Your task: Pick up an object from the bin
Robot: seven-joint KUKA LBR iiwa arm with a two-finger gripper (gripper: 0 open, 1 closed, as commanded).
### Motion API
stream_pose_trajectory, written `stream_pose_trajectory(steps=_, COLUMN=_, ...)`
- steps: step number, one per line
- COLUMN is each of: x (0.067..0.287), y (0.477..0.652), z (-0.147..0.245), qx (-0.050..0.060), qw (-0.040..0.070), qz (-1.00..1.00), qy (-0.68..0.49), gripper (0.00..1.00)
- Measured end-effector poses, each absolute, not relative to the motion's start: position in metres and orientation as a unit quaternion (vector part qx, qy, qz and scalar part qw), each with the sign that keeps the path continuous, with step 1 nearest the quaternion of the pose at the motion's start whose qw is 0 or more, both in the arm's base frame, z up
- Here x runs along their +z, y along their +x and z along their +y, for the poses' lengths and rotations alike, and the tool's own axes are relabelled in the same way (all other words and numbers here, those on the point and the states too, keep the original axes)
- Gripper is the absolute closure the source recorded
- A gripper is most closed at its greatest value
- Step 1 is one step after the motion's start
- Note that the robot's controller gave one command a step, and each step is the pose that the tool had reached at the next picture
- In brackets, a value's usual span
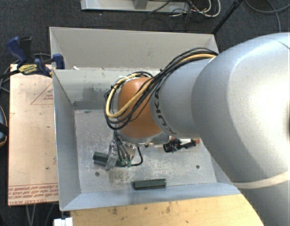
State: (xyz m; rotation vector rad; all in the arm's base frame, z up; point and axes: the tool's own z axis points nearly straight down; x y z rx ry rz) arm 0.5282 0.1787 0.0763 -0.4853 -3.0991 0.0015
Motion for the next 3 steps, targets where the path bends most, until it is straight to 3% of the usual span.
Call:
stream_pose_trajectory(steps=1, x=0.099, y=0.527, z=0.178, qx=0.002, qw=0.005, qz=-0.988, qy=-0.155, gripper=1.00)
stream_pose_trajectory(steps=3, x=0.136, y=0.529, z=0.179, qx=-0.001, qw=-0.001, qz=-0.988, qy=-0.154, gripper=1.00)
